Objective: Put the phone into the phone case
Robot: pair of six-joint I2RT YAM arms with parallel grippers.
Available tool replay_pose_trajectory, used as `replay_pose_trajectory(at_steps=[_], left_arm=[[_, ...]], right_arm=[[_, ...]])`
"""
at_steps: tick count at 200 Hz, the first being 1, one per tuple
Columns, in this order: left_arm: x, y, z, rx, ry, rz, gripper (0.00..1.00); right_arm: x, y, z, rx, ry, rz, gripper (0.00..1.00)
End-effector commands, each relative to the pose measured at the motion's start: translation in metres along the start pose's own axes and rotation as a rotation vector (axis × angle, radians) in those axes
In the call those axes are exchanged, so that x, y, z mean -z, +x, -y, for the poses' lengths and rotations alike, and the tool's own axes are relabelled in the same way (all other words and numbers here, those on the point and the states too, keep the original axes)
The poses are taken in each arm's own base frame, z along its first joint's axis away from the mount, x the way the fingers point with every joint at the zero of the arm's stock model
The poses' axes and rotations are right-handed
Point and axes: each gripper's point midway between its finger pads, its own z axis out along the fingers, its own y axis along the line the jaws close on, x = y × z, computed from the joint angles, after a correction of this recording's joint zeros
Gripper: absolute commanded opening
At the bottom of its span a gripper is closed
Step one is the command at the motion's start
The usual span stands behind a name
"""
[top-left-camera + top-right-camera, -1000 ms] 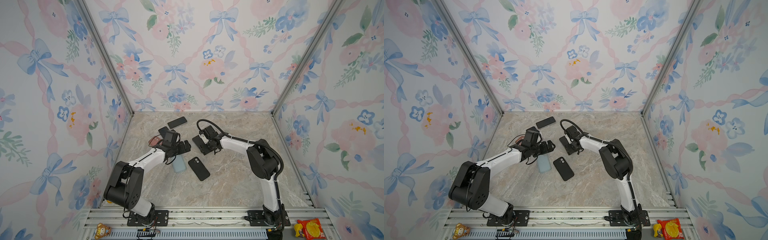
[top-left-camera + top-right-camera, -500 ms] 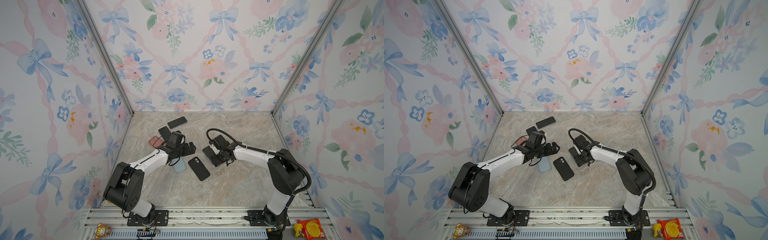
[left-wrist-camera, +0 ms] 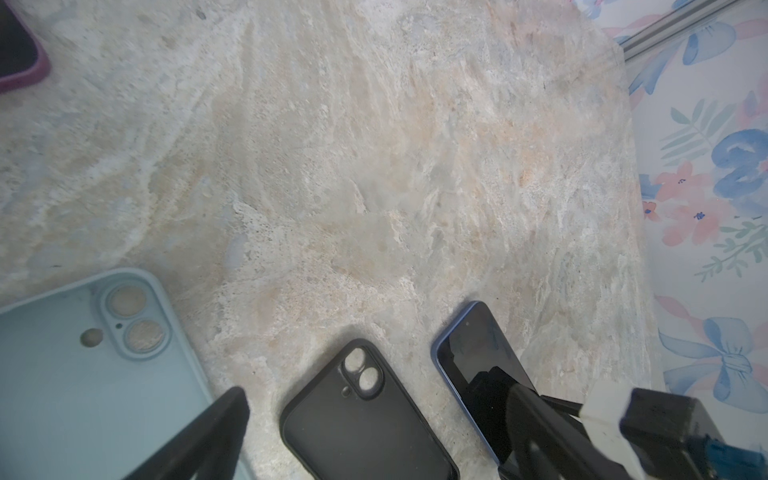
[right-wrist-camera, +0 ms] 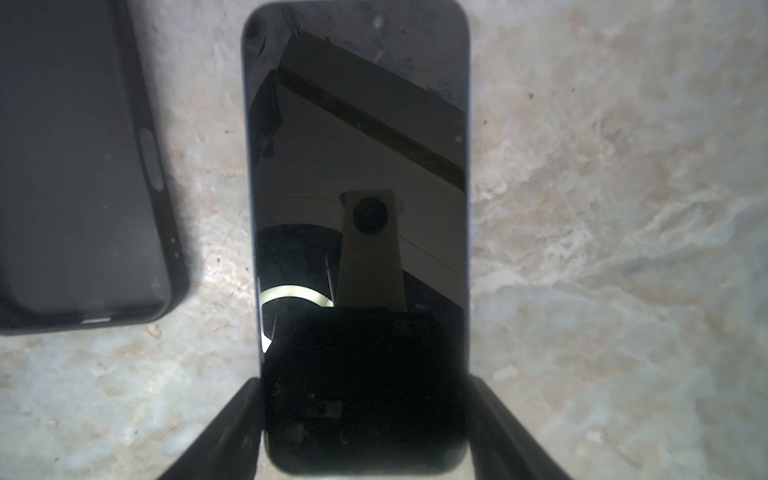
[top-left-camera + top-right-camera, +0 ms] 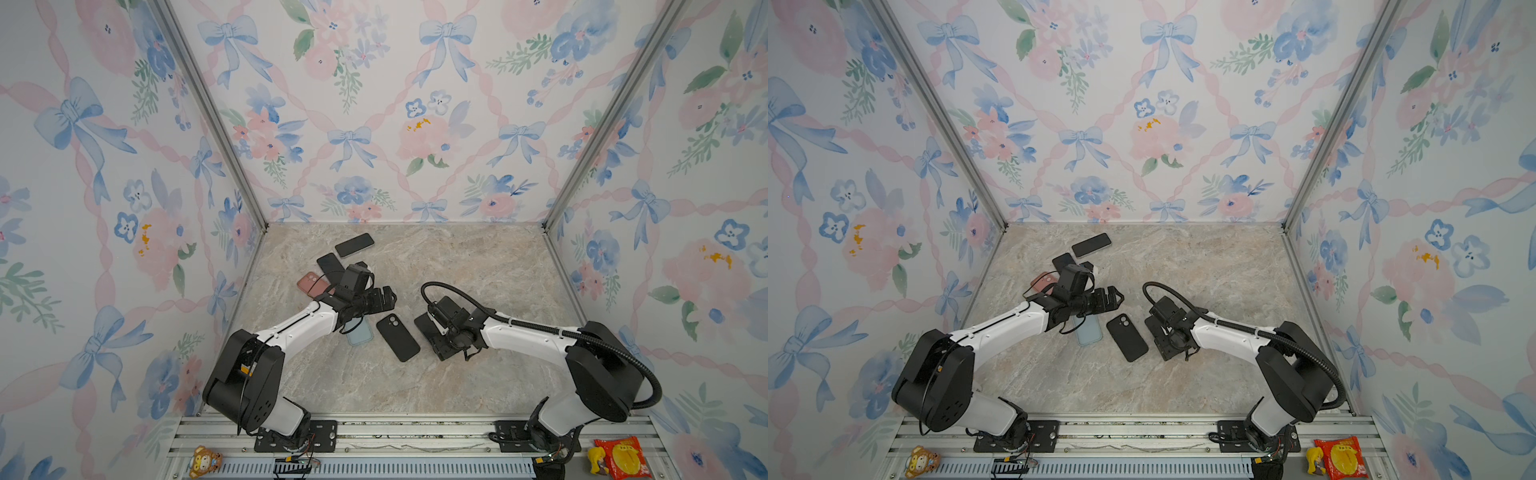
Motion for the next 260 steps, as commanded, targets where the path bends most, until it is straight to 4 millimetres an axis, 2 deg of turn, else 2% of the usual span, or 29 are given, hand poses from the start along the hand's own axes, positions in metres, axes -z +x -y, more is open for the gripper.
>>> replay_pose_trajectory(at_steps=[1,66,104,160,216,260], left_arm=[[0.003,0.005,0.003,-0.012,0.010,-0.011,0.98],[-0.003,0.009,0.006,-0.025,0.024,-0.039,0.98],[-0.006,0.007,0.009,-0.033,0.034,-0.046,0.98],[-0.012,0.002,0.016,-0.041,0.047,-0.054,0.98],[-0.021,-0.002,0.021,-0.039,0.049,-0.063,0.98],[-0.024,-0.003,0.031,-0.047,0.072,-0.072,0.98]], right_arm=[[0.006,0.008,0.001,-0.046,0.023,0.008,0.63],[0.004,0.018,0.005,-0.095,0.054,0.020,0.67],[0.000,0.019,0.000,-0.114,0.041,0.017,0.70],[0.011,0.006,0.007,-0.101,0.056,0.057,0.83],[0.005,-0.003,0.013,-0.114,0.043,0.063,0.87],[-0.006,-0.006,0.009,-0.126,0.015,0.060,0.87]])
